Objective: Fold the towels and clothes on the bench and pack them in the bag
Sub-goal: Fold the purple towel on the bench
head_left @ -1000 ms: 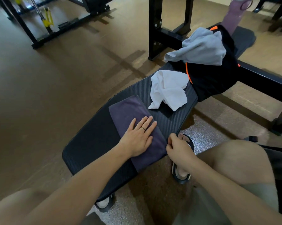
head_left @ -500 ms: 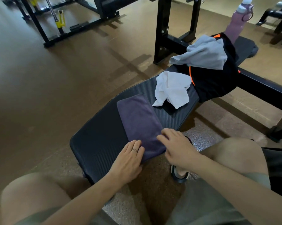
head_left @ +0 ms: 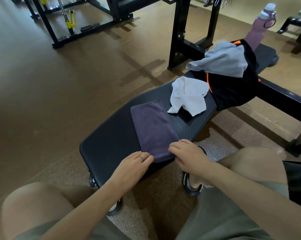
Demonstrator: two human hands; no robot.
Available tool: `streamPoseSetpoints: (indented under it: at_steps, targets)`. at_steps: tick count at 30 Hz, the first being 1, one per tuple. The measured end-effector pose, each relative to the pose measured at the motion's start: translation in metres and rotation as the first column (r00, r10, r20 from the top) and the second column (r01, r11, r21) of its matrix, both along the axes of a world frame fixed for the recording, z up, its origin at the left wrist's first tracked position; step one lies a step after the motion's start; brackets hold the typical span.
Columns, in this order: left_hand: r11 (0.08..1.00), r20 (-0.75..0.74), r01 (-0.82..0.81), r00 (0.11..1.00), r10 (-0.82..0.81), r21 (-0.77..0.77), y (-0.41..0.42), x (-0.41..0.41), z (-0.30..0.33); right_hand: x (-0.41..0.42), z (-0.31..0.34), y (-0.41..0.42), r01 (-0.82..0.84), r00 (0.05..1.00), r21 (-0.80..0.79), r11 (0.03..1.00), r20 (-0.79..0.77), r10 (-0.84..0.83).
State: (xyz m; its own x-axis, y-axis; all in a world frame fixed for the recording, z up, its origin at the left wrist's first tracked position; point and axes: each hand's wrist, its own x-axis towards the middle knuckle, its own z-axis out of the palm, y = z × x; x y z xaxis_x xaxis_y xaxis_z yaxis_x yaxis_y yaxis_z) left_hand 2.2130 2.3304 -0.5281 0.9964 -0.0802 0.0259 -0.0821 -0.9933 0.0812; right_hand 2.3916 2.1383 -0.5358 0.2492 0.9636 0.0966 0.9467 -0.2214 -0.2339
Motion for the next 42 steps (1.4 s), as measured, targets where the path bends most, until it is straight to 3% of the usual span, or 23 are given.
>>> streamPoseSetpoints:
  at_steps: [3, 8, 13, 16, 20, 27, 34, 39, 42]
  targets:
    - [0.975, -0.076, -0.129, 0.99, 0.117, -0.179, 0.006, -0.001, 0.021, 0.003, 0.009, 0.003, 0.181, 0.927, 0.003, 0.983, -0.334, -0.17]
    - [0.797, -0.196, -0.332, 0.943, 0.269, -0.505, 0.023, 0.005, 0.02, 0.019, 0.025, 0.016, 0.273, 0.797, -0.131, 0.953, -0.525, -0.3]
    - [0.468, -0.234, -0.517, 0.81, 0.538, -0.717, 0.026, 0.025, 0.007, 0.034, 0.03, 0.044, 0.394, 0.752, -0.17, 0.903, -0.505, -0.423]
    - [0.381, -0.301, -0.595, 0.742, 0.599, -0.708, 0.024, 0.037, 0.002, 0.034, 0.019, 0.054, 0.461, 0.76, -0.201, 0.864, -0.414, -0.501]
    - [0.435, -0.287, -0.609, 0.744, 0.604, -0.663, 0.022, 0.038, -0.002, 0.023, 0.011, 0.053, 0.493, 0.78, -0.179, 0.851, -0.343, -0.524]
    - [0.514, -0.241, -0.601, 0.761, 0.603, -0.612, 0.018, 0.038, -0.005, 0.01, 0.005, 0.042, 0.576, 0.727, -0.123, 0.808, -0.375, -0.575]
    - [0.656, -0.211, -0.611, 0.782, 0.587, -0.442, 0.019, 0.047, -0.005, 0.002, 0.0, 0.046, 0.624, 0.777, -0.061, 0.779, -0.057, -0.627]
    - [0.706, -0.219, -0.644, 0.765, 0.606, -0.295, 0.014, 0.054, -0.003, 0.002, -0.006, 0.052, 0.668, 0.74, -0.07, 0.741, -0.041, -0.672]
    - [0.748, -0.208, -0.644, 0.762, 0.613, -0.159, 0.01, 0.06, 0.0, 0.002, -0.008, 0.049, 0.581, 0.804, 0.044, 0.813, 0.127, -0.581]
